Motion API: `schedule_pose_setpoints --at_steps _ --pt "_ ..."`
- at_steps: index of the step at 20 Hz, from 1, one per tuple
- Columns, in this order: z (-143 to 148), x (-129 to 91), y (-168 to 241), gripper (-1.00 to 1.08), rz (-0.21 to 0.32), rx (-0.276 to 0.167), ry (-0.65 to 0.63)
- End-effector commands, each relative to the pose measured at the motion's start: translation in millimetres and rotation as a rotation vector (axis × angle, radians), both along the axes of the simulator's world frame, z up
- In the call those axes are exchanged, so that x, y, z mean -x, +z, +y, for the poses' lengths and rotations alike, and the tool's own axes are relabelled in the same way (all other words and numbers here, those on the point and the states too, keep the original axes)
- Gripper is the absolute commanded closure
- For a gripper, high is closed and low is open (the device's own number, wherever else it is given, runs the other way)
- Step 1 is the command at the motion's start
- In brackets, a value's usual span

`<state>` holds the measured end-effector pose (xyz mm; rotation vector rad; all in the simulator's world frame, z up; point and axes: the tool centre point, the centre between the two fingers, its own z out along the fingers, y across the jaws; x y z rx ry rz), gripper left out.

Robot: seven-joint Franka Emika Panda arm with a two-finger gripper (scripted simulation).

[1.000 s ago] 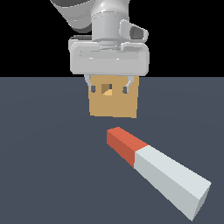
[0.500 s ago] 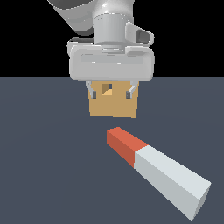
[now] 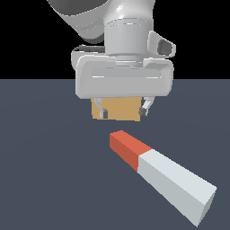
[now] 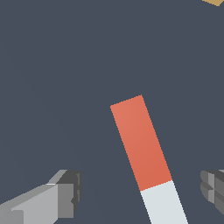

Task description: Insert the peg into the horizontal hole in a box.

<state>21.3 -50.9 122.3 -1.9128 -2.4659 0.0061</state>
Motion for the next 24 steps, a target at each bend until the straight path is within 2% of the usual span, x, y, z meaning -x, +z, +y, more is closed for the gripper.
schedule_pose_setpoints --at_steps 1,12,24 --pt "-14 -8 -8 -0.92 -0.003 0.001 0.050" --pt "-61 -49 -37 -0.92 -0.015 0.005 0.247" --pt "-78 -72 -50 -0.92 -0.020 0.006 0.335"
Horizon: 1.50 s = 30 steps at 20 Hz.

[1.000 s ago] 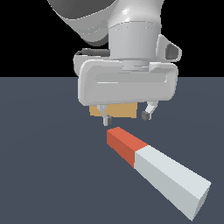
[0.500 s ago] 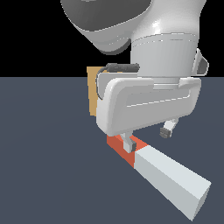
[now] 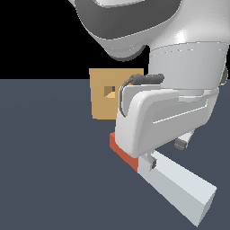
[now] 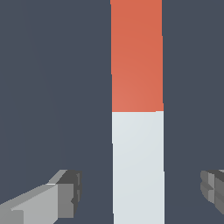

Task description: Insert the peg into the horizontal hole in a box.

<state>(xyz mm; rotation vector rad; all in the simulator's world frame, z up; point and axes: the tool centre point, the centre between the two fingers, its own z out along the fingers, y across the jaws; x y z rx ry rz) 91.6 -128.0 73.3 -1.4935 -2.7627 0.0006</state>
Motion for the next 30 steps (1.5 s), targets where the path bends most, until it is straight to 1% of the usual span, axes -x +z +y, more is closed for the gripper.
schedule_pose_setpoints --at_steps 1,7,16,22,23,30 --pt "-1 -2 -1 -0.92 -0.001 0.000 0.008" --pt "-1 -2 -4 -0.92 0.000 0.000 0.007" --pt "-1 -2 -46 -0.92 -0.001 0.000 0.012" --pt "-1 -4 -51 -0.92 -0.001 0.000 0.013" --pt "-1 -4 -51 1.08 -0.001 0.000 0.013" --pt "-1 -4 -51 1.08 -0.001 0.000 0.013"
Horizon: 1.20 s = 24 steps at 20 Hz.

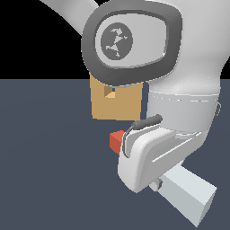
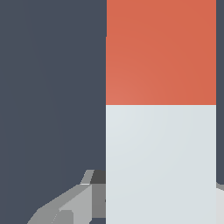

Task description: Insert the peg into the horizontal hole in a box.

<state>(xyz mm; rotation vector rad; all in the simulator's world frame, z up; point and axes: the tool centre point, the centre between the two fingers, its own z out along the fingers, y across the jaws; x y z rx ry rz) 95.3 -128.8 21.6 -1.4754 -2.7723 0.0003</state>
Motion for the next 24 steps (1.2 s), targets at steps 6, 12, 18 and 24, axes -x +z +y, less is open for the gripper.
schedule_pose_setpoints --at_steps 6,12,18,24 --pt "0 1 0 1.08 0.000 0.000 -0.003" --pt "4 8 4 1.08 0.000 0.000 -0.026" --pt "13 22 12 1.08 0.000 0.000 -0.076" --pt "29 44 24 1.08 0.000 0.000 -0.161"
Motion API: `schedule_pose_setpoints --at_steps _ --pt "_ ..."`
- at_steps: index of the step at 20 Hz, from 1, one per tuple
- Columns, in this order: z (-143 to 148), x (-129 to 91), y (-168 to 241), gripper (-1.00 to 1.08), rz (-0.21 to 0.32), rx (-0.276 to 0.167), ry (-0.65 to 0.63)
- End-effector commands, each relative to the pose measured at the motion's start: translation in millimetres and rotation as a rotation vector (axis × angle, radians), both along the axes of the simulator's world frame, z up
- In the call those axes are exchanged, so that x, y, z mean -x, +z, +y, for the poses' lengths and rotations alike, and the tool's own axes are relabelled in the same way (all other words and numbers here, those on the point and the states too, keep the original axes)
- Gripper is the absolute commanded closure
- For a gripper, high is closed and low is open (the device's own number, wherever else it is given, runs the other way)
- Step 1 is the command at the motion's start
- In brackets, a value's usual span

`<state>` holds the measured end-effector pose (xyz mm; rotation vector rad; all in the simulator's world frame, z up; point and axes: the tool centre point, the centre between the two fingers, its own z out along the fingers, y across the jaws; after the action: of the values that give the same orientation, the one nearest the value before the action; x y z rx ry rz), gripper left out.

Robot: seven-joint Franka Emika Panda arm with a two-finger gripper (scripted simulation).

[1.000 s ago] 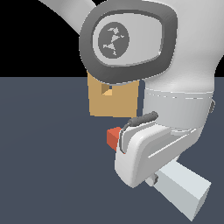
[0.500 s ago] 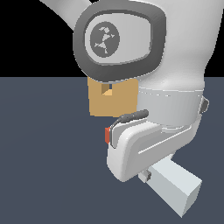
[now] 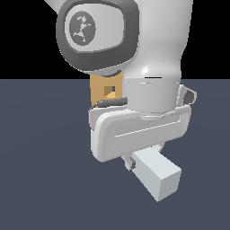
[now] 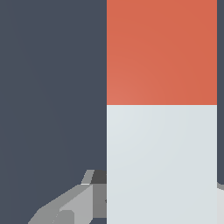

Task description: Insert the peg into the horizontal hole in a box.

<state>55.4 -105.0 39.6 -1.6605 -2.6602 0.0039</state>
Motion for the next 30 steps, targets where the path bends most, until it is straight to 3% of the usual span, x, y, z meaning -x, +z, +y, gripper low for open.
schedule_pose_setpoints --at_steps 1,16,30 --pt "8 9 9 1.08 -0.005 0.001 -0.041" --pt "80 72 54 1.08 -0.006 0.001 -0.334" --pt "142 100 87 1.08 -0.006 0.002 -0.539"
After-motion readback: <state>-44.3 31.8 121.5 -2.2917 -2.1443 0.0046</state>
